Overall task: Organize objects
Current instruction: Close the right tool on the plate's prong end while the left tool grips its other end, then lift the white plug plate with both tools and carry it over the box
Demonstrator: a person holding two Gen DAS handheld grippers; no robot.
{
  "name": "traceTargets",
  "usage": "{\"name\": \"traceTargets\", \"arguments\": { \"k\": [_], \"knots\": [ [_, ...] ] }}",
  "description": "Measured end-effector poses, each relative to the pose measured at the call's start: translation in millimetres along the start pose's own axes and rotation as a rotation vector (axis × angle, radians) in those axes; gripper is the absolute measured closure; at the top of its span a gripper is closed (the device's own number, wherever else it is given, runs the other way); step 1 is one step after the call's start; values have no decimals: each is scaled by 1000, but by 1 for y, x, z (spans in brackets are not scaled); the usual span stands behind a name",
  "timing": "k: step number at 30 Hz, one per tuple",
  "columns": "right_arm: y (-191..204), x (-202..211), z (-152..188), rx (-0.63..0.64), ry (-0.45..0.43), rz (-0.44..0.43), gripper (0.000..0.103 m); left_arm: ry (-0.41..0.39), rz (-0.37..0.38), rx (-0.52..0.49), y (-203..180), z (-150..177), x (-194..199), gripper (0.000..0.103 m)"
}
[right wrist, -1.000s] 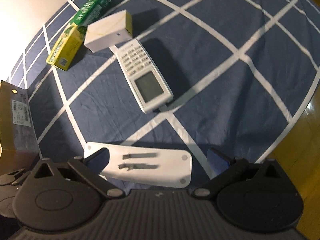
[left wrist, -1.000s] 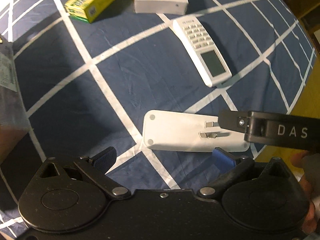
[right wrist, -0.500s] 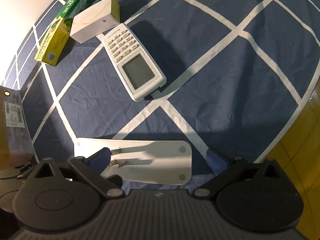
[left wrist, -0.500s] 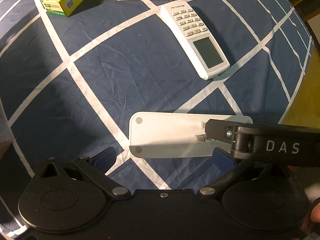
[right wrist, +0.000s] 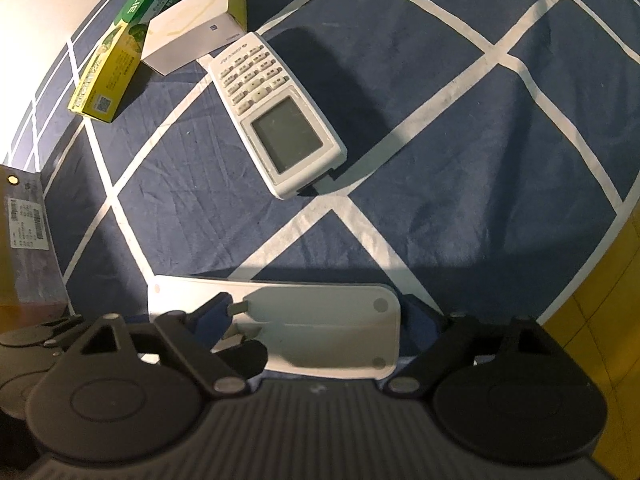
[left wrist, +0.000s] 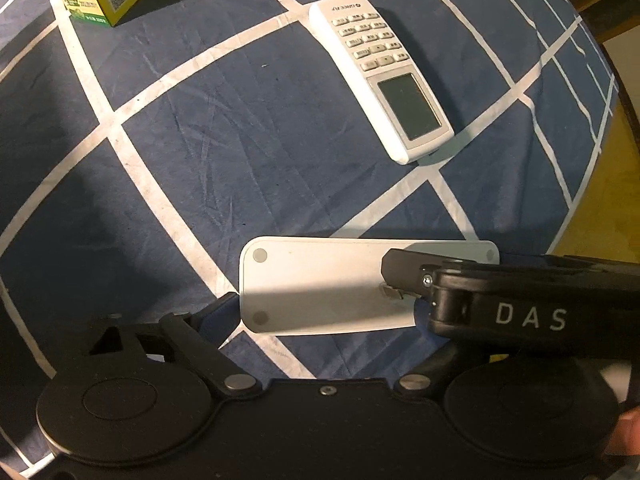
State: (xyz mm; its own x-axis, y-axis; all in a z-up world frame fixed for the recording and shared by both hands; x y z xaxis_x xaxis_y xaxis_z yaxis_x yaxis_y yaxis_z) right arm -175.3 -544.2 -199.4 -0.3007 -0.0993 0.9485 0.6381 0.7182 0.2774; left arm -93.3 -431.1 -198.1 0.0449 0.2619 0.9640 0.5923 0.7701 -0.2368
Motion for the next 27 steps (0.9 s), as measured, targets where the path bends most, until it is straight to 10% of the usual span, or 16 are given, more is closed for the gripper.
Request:
{"name": "traceTargets", "arguments": {
  "k": [27],
  "knots": [
    [71,38,-16,119,-64,-53,14,-122,-51,73,41,-7,69,12]
  ]
}}
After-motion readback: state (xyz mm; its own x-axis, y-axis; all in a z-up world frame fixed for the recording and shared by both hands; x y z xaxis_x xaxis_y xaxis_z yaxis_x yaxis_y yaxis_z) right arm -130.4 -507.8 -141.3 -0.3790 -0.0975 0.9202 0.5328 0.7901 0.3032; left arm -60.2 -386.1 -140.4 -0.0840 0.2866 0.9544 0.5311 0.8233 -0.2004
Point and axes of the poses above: each gripper's, at about its wrist camera, not at the fingertips, and x roughly against the way its jaws point, y to its left, z to its underside, the point moved 5 cm from there along -x, roughly the way its jaws point, and after that the axes turned 5 degrees about -y, right-handed, at the moved point
